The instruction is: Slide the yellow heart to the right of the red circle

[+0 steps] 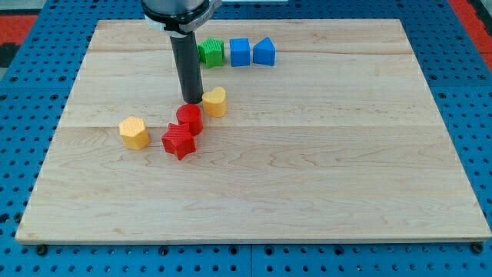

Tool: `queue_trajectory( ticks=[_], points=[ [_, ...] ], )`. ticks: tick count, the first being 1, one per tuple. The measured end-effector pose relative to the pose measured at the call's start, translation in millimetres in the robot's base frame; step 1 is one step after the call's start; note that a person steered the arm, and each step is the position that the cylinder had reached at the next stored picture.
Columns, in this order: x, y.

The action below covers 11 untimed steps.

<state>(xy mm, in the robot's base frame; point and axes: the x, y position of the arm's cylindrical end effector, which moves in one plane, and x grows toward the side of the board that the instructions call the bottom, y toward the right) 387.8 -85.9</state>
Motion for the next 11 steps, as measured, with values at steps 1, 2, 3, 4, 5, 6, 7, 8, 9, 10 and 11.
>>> queue_trajectory(
  ticks=[1, 2, 3, 4, 5, 6, 7, 8, 9, 10, 11],
  points=[
    [15.5, 2.1],
    [25.7, 3.0],
    [-2.4, 2.1],
    [-22.8, 8.5],
    [-9.7, 36.1],
    [28.1, 51.3],
    [40.2, 59.5],
    [40.2, 80.0],
    [43.0, 116.3],
    [67.3, 148.3],
    [85.6, 118.5]
  ],
)
